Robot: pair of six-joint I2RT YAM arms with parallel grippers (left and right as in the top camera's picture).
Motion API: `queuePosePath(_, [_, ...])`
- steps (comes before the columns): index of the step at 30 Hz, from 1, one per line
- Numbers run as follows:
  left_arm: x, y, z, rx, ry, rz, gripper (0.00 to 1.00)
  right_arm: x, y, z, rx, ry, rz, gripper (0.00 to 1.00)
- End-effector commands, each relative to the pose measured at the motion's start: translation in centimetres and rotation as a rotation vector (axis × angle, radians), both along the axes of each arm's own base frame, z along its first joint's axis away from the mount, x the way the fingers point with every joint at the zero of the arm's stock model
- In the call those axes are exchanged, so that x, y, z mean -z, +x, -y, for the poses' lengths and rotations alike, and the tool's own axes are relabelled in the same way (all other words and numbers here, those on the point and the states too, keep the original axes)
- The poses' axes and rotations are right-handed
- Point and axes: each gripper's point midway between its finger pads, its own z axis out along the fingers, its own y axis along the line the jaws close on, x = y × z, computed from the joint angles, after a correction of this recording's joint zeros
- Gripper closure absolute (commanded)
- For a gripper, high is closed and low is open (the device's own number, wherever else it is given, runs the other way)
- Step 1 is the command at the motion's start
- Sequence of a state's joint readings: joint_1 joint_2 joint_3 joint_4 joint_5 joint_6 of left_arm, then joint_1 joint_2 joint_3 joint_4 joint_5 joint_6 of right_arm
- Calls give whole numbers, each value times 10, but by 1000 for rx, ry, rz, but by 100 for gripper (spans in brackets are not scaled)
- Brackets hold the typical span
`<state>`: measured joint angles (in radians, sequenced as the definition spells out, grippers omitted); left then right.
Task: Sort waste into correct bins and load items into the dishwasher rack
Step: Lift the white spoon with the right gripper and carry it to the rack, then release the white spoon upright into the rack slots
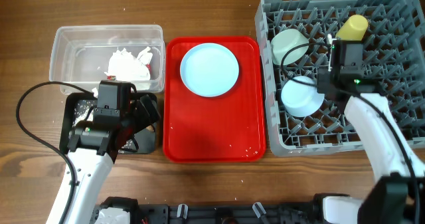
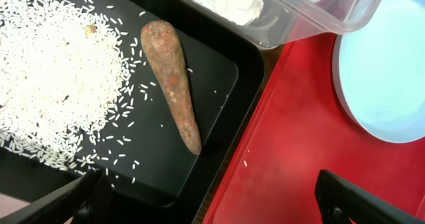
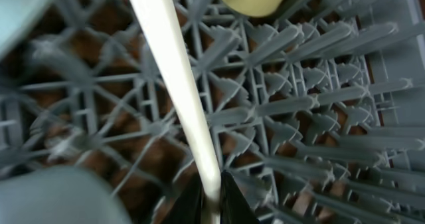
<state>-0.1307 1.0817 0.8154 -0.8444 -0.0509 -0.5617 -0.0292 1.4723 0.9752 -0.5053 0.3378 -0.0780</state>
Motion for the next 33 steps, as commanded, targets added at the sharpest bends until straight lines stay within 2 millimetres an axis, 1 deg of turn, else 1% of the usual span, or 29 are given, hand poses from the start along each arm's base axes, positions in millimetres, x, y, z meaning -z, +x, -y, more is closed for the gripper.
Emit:
queuePosePath(1, [0, 1, 0, 1, -6, 1, 0, 9, 7, 15, 19, -28, -18, 96])
queuePosePath(2, [0, 1, 0, 1, -6, 1, 0, 10, 8, 17, 24, -27, -17, 92])
queuePosePath(3, [0, 1, 0, 1, -6, 1, 0, 10, 8, 17, 25, -28, -14, 79])
queuePosePath(5, [0, 1, 0, 1, -6, 1, 0, 8, 11, 17, 25, -28, -2, 67])
queuePosePath(6, [0, 1, 0, 1, -6, 1, 0, 8, 11, 17, 25, -29, 2, 63])
queuePosePath(7, [0, 1, 0, 1, -6, 1, 0, 7, 12, 17, 25, -28, 3, 60])
queuePosePath(11, [0, 1, 0, 1, -6, 1, 0, 0, 13, 17, 30, -25, 20, 59])
queuePosePath(14, [0, 1, 0, 1, -6, 1, 0, -17, 14, 16, 36, -16, 59, 58])
queuePosePath(15, [0, 1, 0, 1, -6, 1, 0, -25, 16, 12, 36, 4, 81, 58])
queuePosePath(17, [0, 1, 0, 1, -5, 1, 0, -42, 21, -8, -32, 82, 135, 58])
queuePosePath(18, [0, 1, 0, 1, -5, 1, 0, -51, 23, -22, -79, 132, 166, 59])
queuePosePath(19, [0, 1, 0, 1, -5, 1, 0, -59, 24, -39, -117, 201, 197, 59])
queuePosePath(21, [0, 1, 0, 1, -5, 1, 0, -76, 23, -80, -187, 394, 253, 59])
queuePosePath(22, [0, 1, 0, 1, -5, 1, 0, -83, 22, -99, -224, 478, 267, 59])
queuePosePath(23, [0, 1, 0, 1, -5, 1, 0, -87, 21, -111, -249, 535, 274, 60])
queuePosePath(24, [0, 1, 0, 1, -5, 1, 0, -92, 20, -131, -282, 625, 277, 60])
queuePosePath(27, [0, 1, 0, 1, -5, 1, 0, -101, 16, -175, -341, 800, 262, 60])
queuePosePath(28, [0, 1, 0, 1, -5, 1, 0, -103, 15, -185, -362, 826, 258, 60])
queuePosePath(31, [0, 1, 0, 1, -5, 1, 0, -107, 11, -232, -477, 865, 246, 60])
queuePosePath(32, [0, 1, 0, 1, -5, 1, 0, -106, 10, -243, -504, 867, 246, 60])
queuePosePath(33, [0, 1, 0, 1, -5, 1, 0, -106, 8, -259, -545, 872, 241, 60])
